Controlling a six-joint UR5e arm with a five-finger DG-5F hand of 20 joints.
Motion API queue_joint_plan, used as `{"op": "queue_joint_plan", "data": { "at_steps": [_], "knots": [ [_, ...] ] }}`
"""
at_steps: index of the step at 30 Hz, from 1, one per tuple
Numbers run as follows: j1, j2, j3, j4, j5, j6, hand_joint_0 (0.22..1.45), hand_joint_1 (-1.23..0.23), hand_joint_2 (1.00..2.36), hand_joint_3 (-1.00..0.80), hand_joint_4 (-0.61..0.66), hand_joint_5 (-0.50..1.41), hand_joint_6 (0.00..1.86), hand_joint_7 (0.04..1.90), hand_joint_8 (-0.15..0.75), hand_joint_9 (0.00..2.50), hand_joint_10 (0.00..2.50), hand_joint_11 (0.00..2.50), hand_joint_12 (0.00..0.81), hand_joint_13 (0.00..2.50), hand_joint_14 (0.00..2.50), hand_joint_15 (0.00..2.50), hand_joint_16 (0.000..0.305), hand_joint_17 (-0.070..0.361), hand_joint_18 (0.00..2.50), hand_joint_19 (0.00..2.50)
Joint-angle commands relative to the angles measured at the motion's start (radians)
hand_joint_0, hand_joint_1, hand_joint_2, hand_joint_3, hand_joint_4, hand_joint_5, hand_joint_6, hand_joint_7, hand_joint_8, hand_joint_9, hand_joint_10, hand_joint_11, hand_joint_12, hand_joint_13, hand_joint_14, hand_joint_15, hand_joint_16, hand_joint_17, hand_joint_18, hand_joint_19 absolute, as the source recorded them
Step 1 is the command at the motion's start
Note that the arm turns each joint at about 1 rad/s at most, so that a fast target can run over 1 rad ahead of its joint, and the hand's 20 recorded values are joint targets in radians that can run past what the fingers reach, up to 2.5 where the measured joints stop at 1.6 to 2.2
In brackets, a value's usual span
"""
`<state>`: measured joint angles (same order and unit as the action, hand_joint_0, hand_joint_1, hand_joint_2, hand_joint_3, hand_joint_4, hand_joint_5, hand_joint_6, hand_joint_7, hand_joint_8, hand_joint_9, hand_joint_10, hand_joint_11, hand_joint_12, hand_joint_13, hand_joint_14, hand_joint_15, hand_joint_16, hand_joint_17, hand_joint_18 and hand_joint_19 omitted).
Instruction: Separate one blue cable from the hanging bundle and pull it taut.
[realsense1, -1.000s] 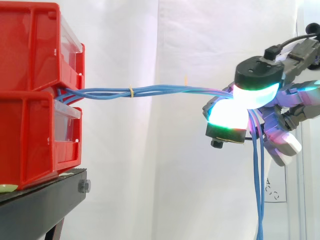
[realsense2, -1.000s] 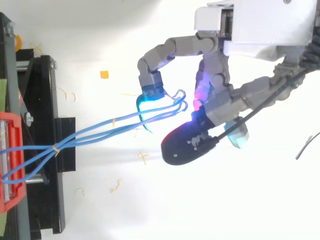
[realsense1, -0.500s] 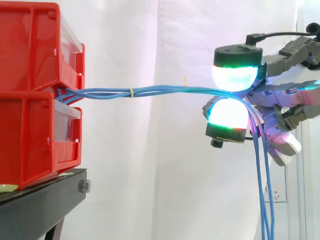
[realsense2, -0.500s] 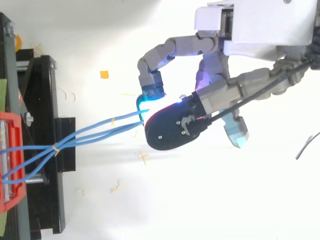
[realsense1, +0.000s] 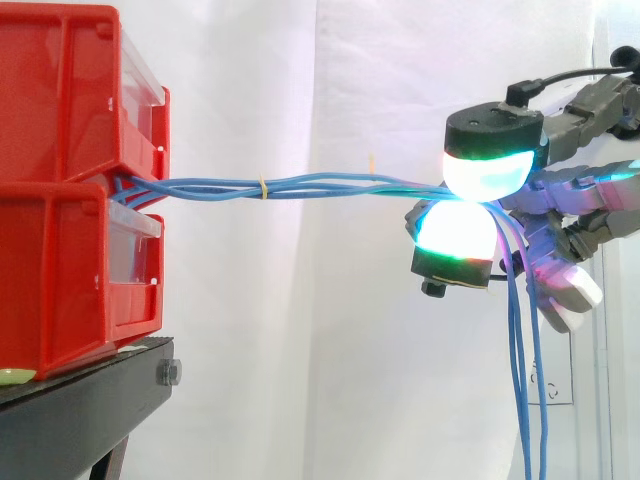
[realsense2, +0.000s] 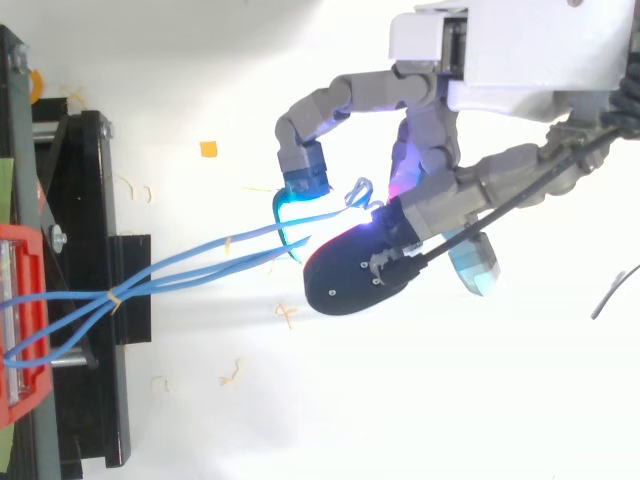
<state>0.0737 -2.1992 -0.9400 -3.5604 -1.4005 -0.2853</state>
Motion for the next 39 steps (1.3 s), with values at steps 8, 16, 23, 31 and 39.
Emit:
{"op": "queue_joint_plan", "data": {
  "at_steps": [8,16,23,31,39],
  "knots": [
    [0.000,-0.001,0.000,0.000,0.000,0.000,0.54,-0.67,1.00,-0.50,0.08,0.14,0.50,1.30,0.085,1.87,0.01,0.20,0.240,1.27,0.01,0.39,0.054,0.122,0.90,0.61],
    [0.000,-0.001,0.000,0.000,0.000,0.000,0.59,-0.33,1.00,-0.50,0.02,0.14,0.50,1.29,0.066,1.90,0.01,0.22,0.226,1.26,0.02,0.40,0.051,0.115,0.87,0.62],
    [0.000,0.001,0.000,0.000,0.000,0.000,0.73,-0.61,1.00,-0.45,0.03,0.14,0.50,1.28,0.069,1.92,0.01,0.24,0.229,1.27,0.02,0.39,0.049,0.110,0.88,0.62],
    [0.000,-0.001,0.001,0.000,0.000,0.000,0.75,-0.72,1.02,-0.28,0.00,0.14,0.50,1.27,0.080,1.91,0.01,0.25,0.230,1.27,0.02,0.40,0.049,0.109,0.88,0.63],
    [0.000,0.001,0.000,0.000,0.000,-0.005,0.73,-0.79,1.02,-0.22,-0.01,0.14,0.50,1.28,0.087,1.90,0.01,0.26,0.230,1.26,0.02,0.40,0.049,0.111,0.88,0.62]
  ]
}}
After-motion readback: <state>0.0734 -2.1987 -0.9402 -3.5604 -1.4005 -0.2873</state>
